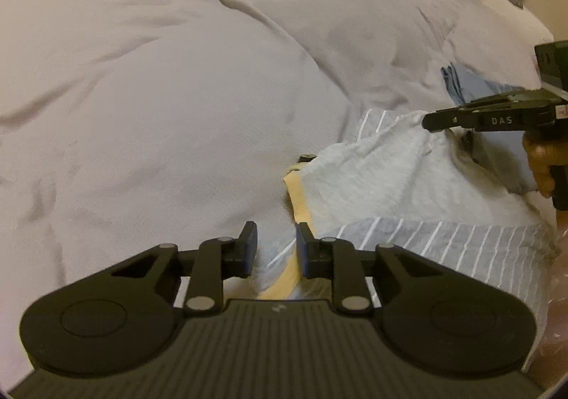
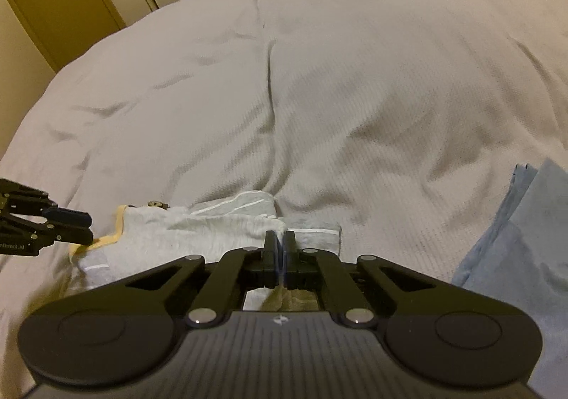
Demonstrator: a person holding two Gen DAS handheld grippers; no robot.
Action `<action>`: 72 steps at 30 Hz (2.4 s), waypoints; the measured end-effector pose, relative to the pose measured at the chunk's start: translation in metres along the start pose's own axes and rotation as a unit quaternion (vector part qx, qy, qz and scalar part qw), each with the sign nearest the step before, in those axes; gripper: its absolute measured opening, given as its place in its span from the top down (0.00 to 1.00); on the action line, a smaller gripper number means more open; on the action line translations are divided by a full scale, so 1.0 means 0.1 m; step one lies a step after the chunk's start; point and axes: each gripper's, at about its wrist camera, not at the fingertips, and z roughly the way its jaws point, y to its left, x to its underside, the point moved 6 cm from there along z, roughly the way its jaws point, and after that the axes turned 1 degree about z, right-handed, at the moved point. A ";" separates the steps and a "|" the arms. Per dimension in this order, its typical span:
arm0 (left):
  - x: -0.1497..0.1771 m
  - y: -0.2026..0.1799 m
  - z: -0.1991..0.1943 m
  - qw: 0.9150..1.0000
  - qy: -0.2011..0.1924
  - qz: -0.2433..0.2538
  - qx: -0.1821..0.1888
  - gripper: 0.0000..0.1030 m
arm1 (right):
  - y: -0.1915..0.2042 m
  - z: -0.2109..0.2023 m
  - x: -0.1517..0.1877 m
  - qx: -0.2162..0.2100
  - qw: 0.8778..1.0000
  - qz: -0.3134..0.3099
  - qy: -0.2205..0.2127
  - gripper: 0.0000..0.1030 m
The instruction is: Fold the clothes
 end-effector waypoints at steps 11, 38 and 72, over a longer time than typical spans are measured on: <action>0.18 -0.16 0.23 0.999 0.033 0.021 0.020 0.81 | -0.03 0.03 0.19 -0.015 0.999 0.005 0.035 0.60; 0.10 -0.14 0.14 1.000 0.004 -0.017 -0.010 0.88 | -0.04 0.33 0.14 -0.045 0.997 0.012 0.056 0.83; 0.42 0.00 -0.03 0.994 -0.045 -0.036 -0.089 0.72 | 0.03 -0.91 1.41 0.085 0.994 -0.065 0.039 0.71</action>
